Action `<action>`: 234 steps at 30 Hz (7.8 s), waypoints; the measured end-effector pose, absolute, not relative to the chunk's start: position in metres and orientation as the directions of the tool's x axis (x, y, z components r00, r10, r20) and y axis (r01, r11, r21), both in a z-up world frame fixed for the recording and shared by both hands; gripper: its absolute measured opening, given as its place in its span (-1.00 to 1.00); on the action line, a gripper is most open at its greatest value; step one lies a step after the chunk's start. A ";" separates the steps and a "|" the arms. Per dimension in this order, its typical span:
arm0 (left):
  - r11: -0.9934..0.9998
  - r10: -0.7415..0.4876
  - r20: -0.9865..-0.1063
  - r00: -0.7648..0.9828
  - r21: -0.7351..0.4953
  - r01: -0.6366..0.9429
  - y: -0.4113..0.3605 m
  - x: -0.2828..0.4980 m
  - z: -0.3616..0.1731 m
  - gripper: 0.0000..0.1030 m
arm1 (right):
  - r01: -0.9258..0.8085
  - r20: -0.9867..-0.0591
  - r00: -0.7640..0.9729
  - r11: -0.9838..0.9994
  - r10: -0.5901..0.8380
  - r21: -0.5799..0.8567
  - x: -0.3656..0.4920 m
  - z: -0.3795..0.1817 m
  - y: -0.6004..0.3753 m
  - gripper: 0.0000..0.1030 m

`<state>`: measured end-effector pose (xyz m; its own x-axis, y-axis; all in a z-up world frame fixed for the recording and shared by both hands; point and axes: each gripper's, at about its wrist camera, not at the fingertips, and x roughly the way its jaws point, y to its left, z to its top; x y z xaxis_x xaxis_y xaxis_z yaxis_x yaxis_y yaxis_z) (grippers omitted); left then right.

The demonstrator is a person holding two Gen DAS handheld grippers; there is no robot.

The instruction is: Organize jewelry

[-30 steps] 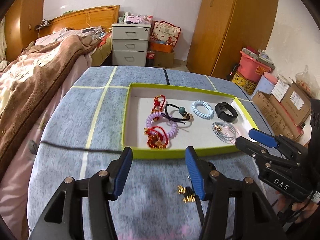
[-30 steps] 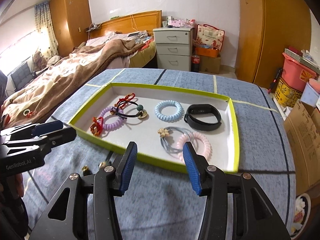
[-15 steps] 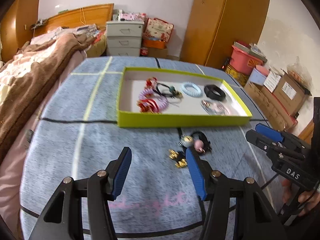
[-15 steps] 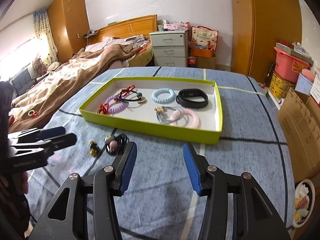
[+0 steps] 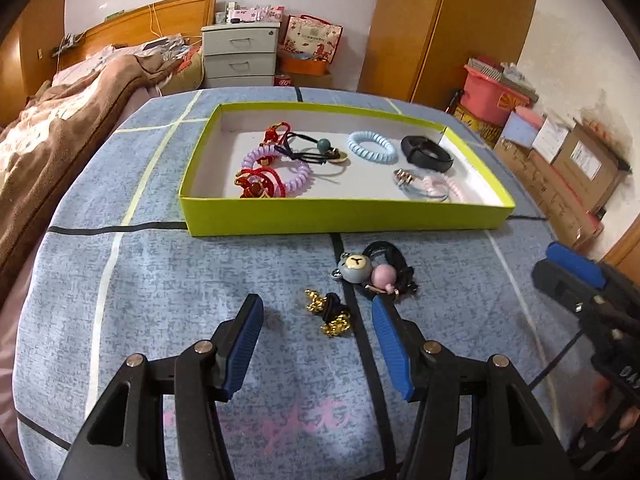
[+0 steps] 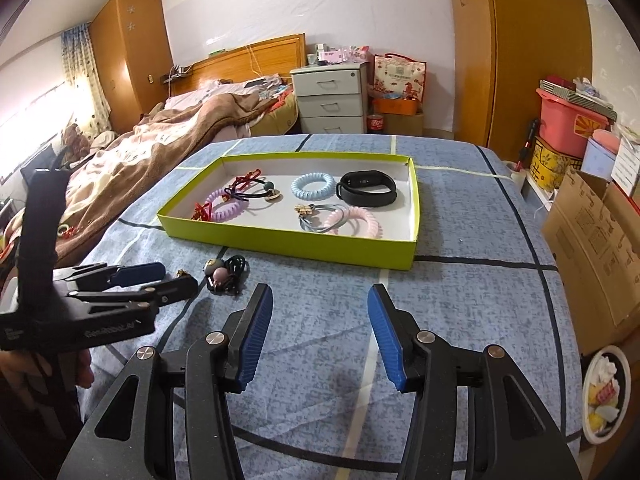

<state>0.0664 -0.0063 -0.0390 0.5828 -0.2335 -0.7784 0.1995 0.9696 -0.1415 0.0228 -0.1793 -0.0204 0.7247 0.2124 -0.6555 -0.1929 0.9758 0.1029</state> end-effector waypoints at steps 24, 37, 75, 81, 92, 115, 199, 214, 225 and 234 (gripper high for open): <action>0.976 -0.211 -0.777 0.593 -0.137 0.168 0.008 0.071 -0.041 -0.55 | -0.209 -0.686 0.698 0.975 0.206 0.080 0.031 -0.024 -0.159 -0.01; 0.973 -0.229 -0.754 0.615 -0.160 0.166 0.032 0.062 -0.032 -0.56 | -0.276 -0.707 0.656 0.956 0.264 0.101 0.049 -0.028 -0.128 -0.02; 0.977 -0.214 -0.755 0.620 -0.172 0.128 0.061 0.067 -0.031 -0.55 | -0.254 -0.785 0.591 0.966 0.188 0.040 0.084 -0.059 -0.086 -0.49; 0.977 -0.211 -0.754 0.621 -0.167 0.130 0.058 0.066 -0.030 -0.55 | -0.244 -0.779 0.593 0.968 0.202 0.066 0.082 -0.058 -0.092 -0.53; 0.977 -0.214 -0.739 0.638 -0.157 0.146 0.052 0.064 -0.023 -0.55 | -0.218 -0.755 0.616 0.970 0.223 0.109 0.076 -0.050 -0.104 -0.54; 0.971 -0.233 -0.704 0.671 -0.131 0.199 0.029 0.082 0.005 -0.55 | -0.191 -0.672 0.700 0.970 0.242 0.151 0.073 -0.011 -0.138 -0.54; 0.963 -0.239 -0.764 0.599 -0.108 0.246 -0.016 0.149 -0.020 -0.04 | -0.240 -0.701 0.679 0.968 0.220 0.072 0.196 -0.022 -0.157 -0.25; 0.988 -0.128 -0.716 0.686 -0.033 0.151 -0.009 0.111 0.002 0.02 | -0.168 -0.630 0.751 0.980 0.199 0.110 0.124 0.000 -0.161 0.02; 0.996 -0.068 -0.688 0.723 -0.003 0.090 -0.011 0.083 0.008 0.02 | -0.140 -0.626 0.764 0.987 0.156 0.076 0.080 -0.010 -0.154 0.02; 0.997 -0.058 -0.678 0.733 -0.010 0.070 -0.010 0.073 0.008 0.02 | -0.131 -0.615 0.771 0.986 0.168 0.104 0.064 -0.012 -0.154 0.02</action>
<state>0.0726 -0.0100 0.0077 0.7329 -0.0581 -0.6778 0.0702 0.9975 -0.0096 0.0639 -0.1538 -0.0116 0.7708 0.1677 -0.6147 -0.1315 0.9858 0.1041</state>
